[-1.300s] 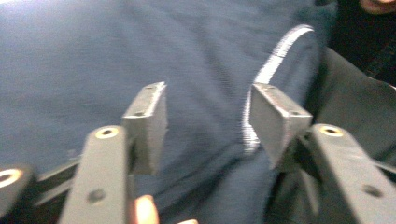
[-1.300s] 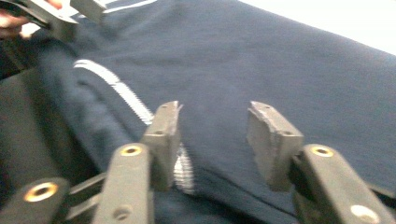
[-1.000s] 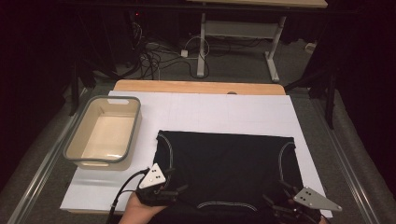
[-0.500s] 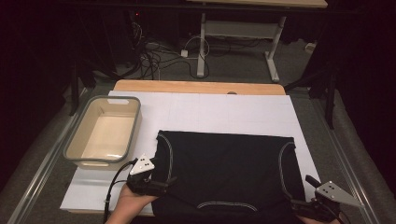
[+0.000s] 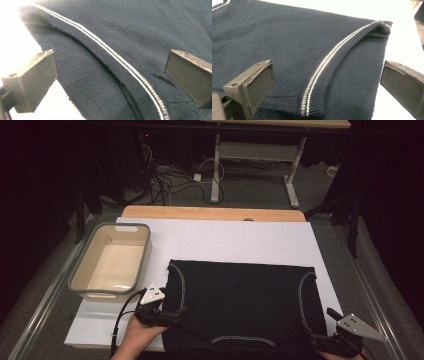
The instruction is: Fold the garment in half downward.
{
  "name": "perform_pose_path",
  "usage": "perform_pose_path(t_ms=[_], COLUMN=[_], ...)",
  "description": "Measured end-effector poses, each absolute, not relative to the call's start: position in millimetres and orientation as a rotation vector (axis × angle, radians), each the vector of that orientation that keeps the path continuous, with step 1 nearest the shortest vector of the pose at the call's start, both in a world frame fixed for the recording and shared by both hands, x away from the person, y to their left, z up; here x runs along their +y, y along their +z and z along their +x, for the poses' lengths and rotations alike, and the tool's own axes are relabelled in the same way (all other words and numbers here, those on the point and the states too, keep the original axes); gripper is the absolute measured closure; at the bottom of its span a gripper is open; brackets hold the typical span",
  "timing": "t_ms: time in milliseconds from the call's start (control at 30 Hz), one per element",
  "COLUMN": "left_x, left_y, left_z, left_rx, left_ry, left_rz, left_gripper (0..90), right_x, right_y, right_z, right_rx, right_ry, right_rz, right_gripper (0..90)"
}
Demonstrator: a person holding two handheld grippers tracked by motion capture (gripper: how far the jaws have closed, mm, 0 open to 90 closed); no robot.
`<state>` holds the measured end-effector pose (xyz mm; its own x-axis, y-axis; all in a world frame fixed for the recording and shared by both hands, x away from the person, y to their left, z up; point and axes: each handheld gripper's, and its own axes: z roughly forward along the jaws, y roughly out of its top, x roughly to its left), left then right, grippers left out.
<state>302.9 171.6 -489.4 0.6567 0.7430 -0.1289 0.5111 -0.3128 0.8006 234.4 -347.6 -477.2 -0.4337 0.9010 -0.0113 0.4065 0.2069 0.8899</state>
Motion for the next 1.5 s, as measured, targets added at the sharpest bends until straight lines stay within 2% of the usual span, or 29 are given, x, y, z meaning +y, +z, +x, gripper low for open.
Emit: perform_pose_path(t_ms=[267, 900, 1267, 1367, 1500], left_x=[169, 157, 156, 156, 158], left_y=[-488, -486, -490, -490, -490], left_z=[328, 413, 426, 423, 418], left_rx=[1.059, 1.275, 1.335, 1.324, 1.312], left_ry=[0.325, 0.358, 0.380, 0.388, 0.399], left_rz=[1.957, 2.021, 2.057, 2.048, 2.012], left_gripper=[0.0, 0.0, 0.0, 7.0, 21.4], right_x=[-347, -341, -341, -340, -338], right_y=[-478, -480, -481, -482, -481], right_z=[235, 237, 237, 238, 238], right_rx=[1.946, 1.968, 1.979, 1.980, 1.982], right_ry=[1.179, 1.192, 1.194, 1.199, 1.204], right_rz=[1.204, 1.201, 1.194, 1.187, 1.187], right_gripper=[0.1, 0.1, 0.2, 0.2, 0.2])
